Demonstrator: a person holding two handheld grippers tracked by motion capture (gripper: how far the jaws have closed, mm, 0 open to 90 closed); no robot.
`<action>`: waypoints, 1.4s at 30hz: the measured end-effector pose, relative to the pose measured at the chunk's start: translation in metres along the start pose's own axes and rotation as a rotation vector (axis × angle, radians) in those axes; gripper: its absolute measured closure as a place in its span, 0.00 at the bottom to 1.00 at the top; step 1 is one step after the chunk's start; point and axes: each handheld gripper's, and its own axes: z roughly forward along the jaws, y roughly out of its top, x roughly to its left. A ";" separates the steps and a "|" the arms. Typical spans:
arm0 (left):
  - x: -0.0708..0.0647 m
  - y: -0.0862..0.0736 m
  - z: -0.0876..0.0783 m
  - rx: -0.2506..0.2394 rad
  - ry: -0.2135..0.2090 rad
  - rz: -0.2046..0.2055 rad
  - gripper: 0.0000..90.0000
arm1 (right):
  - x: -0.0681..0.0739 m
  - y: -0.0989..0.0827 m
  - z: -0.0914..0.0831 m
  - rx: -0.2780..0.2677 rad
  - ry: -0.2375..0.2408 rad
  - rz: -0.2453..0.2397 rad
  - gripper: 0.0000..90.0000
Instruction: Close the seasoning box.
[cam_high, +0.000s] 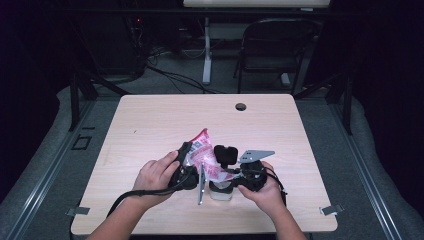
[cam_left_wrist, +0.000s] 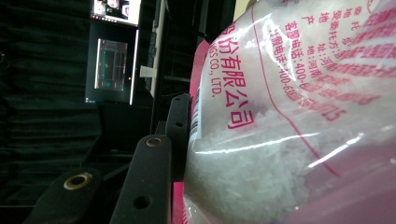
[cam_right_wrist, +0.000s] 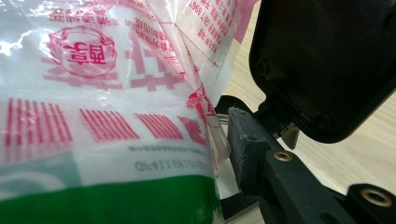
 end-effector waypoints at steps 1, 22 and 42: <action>0.000 0.000 0.000 0.000 0.001 0.000 0.78 | 0.000 0.000 0.000 0.000 0.000 0.000 0.85; 0.001 0.000 -0.002 0.000 0.003 -0.002 0.78 | 0.000 0.000 -0.001 -0.011 0.002 0.000 0.80; 0.003 0.000 -0.003 0.002 0.004 -0.001 0.78 | 0.001 0.000 -0.001 -0.015 0.012 -0.003 0.78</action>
